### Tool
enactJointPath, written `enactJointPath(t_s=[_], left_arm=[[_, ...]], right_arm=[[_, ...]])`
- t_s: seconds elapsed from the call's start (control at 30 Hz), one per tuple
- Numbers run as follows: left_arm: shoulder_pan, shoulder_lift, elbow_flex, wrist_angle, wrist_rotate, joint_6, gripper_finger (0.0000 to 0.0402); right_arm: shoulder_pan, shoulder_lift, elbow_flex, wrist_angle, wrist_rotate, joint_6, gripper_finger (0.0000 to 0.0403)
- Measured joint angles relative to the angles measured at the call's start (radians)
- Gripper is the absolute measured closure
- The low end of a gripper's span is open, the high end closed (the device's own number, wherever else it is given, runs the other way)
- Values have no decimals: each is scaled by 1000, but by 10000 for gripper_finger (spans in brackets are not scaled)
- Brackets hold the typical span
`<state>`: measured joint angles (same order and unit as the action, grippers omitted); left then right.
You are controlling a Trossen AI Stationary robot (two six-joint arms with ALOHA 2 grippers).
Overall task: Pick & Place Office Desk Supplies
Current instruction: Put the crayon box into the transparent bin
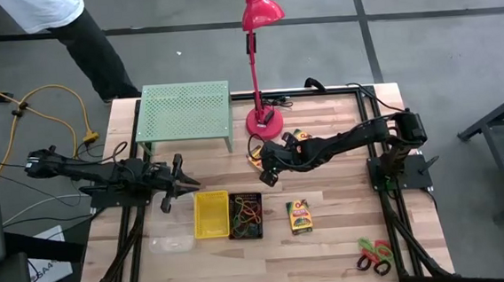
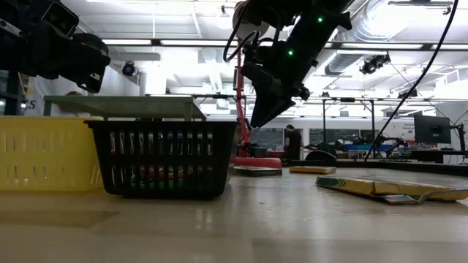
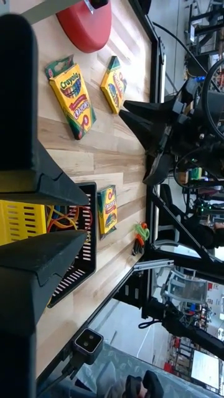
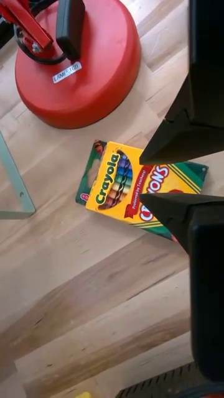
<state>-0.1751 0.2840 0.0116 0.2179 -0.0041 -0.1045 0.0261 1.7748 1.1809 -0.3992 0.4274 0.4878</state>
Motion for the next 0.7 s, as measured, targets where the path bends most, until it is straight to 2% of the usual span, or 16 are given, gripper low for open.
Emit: enactJointPath(t_s=[0.17,0.53,0.7], left_arm=[[0,0,0,0,0,-5,330],[41,1,2,-4,-11,-125,330],[73,50,43,-32,-17,-121,330]], right_arm=[[0,0,0,0,0,13,333],[0,0,0,-13,0,31,333],[0,0,0,-29,0,39,333]])
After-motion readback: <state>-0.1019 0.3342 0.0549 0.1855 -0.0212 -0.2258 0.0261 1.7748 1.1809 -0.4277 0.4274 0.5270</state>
